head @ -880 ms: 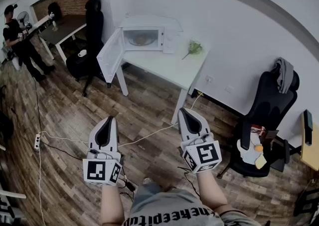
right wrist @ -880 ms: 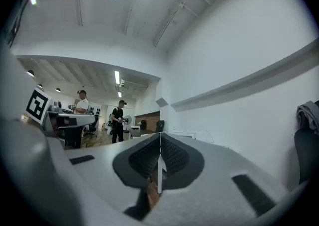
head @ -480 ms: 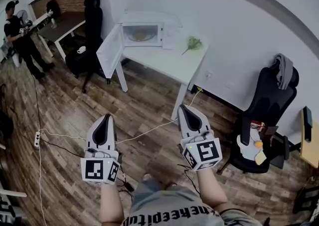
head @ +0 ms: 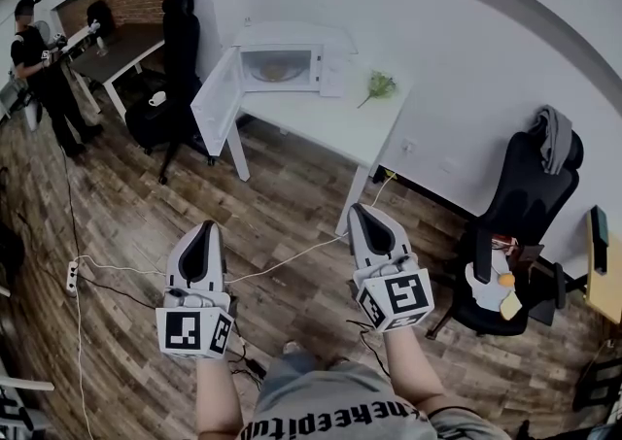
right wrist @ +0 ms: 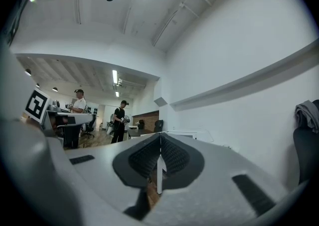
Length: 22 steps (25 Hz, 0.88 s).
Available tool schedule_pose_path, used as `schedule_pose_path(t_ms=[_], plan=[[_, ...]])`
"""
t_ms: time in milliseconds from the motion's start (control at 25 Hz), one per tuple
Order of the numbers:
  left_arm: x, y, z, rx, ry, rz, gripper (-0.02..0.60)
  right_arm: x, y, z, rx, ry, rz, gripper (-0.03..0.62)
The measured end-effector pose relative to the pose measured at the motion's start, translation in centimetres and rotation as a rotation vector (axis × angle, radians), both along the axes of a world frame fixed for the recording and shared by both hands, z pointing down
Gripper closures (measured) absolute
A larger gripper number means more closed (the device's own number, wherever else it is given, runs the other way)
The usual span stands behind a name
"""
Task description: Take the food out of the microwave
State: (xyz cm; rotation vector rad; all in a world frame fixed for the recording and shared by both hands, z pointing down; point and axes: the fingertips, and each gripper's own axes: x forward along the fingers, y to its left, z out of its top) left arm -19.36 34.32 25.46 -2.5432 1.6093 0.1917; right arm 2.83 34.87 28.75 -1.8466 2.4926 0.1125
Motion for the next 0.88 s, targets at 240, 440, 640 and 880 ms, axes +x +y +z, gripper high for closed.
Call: schedule_pose_path(t_ms=[240, 440, 640, 880], plan=[[-1.5, -2.1, -0.1, 0.017, 0.001, 0.015, 0.571, -1.1, -1.7, 0.0, 0.028, -0.035, 0.031, 0.586], [-2.0, -3.9, 0.0, 0.026, -0.002, 0.026, 0.571, -1.7, -3.2, 0.8, 0.015, -0.047, 0.034, 0.588], [-2.2, -5.9, 0.4, 0.025, 0.0, 0.03, 0.571, -1.9, -5.3, 1.2, 0.008, -0.048, 0.04, 0.588], [-1.5, -10.2, 0.7, 0.023, -0.007, 0.031, 0.571, -1.5, -10.2, 1.4, 0.011, -0.057, 0.028, 0.588]])
